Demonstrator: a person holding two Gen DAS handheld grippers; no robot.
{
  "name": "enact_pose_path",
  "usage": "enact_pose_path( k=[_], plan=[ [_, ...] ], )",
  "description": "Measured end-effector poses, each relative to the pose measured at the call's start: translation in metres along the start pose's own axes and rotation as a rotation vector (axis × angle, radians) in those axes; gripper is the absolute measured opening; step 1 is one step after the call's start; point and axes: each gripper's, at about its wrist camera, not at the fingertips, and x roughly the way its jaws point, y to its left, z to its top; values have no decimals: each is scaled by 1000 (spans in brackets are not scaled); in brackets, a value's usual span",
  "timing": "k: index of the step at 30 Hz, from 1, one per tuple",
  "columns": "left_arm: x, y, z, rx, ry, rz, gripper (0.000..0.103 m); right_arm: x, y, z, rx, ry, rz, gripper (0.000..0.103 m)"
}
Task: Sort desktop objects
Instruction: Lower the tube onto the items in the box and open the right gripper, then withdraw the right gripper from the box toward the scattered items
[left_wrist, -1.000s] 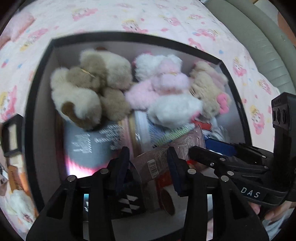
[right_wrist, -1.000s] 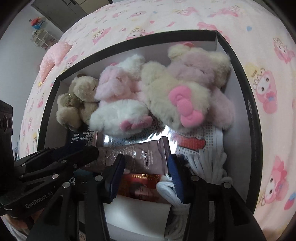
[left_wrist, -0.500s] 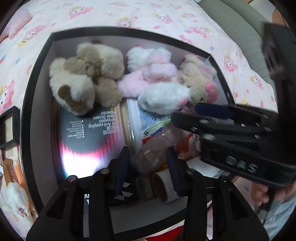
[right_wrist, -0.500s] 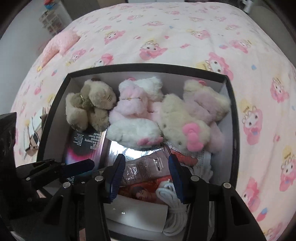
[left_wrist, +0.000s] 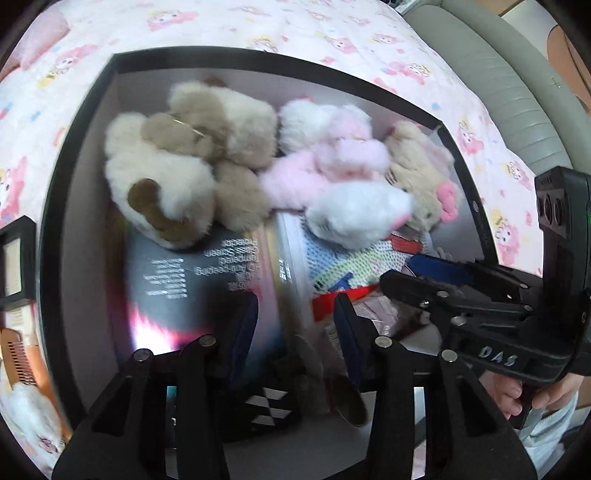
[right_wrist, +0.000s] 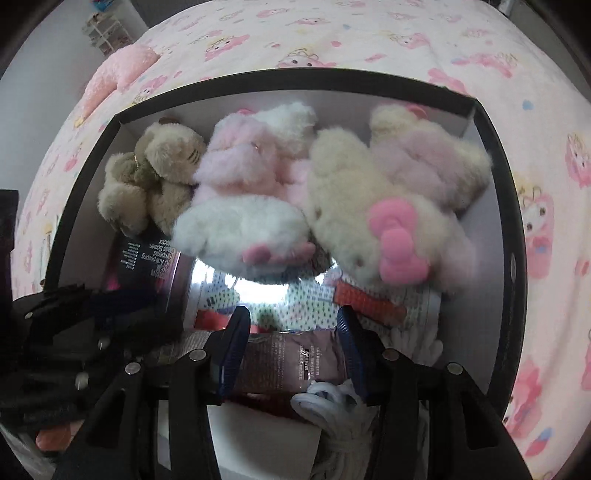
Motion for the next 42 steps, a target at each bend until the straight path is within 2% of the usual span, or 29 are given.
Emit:
enact_pose_path(
  k=[4, 7, 10, 13, 16, 17, 20, 21, 23, 26, 27, 30, 34, 36, 41, 42],
  plan=[
    [-9, -6, -13, 1, -11, -25, 42, -11, -16, -5, 68, 7, 68, 45],
    [-14, -2, -21, -14, -12, -39, 42, -13, -18, -6, 70, -22, 53, 44],
    [-17, -1, -19, -22, 22, 0, 42, -16, -21, 0, 83, -64, 46, 44],
    [-23, -1, -26, -10, 33, -9, 42, -5, -18, -1, 67, -33, 20, 45],
    [-18, 2, -29, -20, 53, 31, 45, -7, -18, -5, 96, -28, 32, 45],
    [-16, 7, -22, -37, 56, 4, 44, -8, -20, -6, 109, -28, 40, 45],
    [-19, 4, -10, -26, 6, 89, 41, -12, -21, -10, 118, -40, 39, 45],
    [-20, 4, -6, -39, 1, 101, 37, -13, -21, -12, 117, -46, 35, 45],
    [-22, 3, -2, -49, -11, 109, 36, -15, -19, -16, 123, -60, 33, 45],
    [-28, -3, -9, -38, 6, -15, 36, -21, -22, -23, 154, -95, 59, 44],
    [-31, -3, -15, -37, 6, -15, 36, -24, -23, -23, 164, -115, 68, 44],
    [-37, 0, -26, -56, 31, 16, 36, -26, -15, -29, 151, -172, 64, 44],
    [-27, 10, -28, -73, 62, 61, 36, -18, -18, -26, 139, -147, 63, 44],
    [-24, 9, -24, -77, 54, 54, 36, -7, -12, -13, 142, -111, 57, 44],
    [-20, -1, 0, -38, 39, 154, 35, -10, -12, -19, 141, -116, 53, 44],
    [-23, 0, 3, -47, 25, 140, 33, -11, -12, -20, 140, -125, 56, 44]
  ],
)
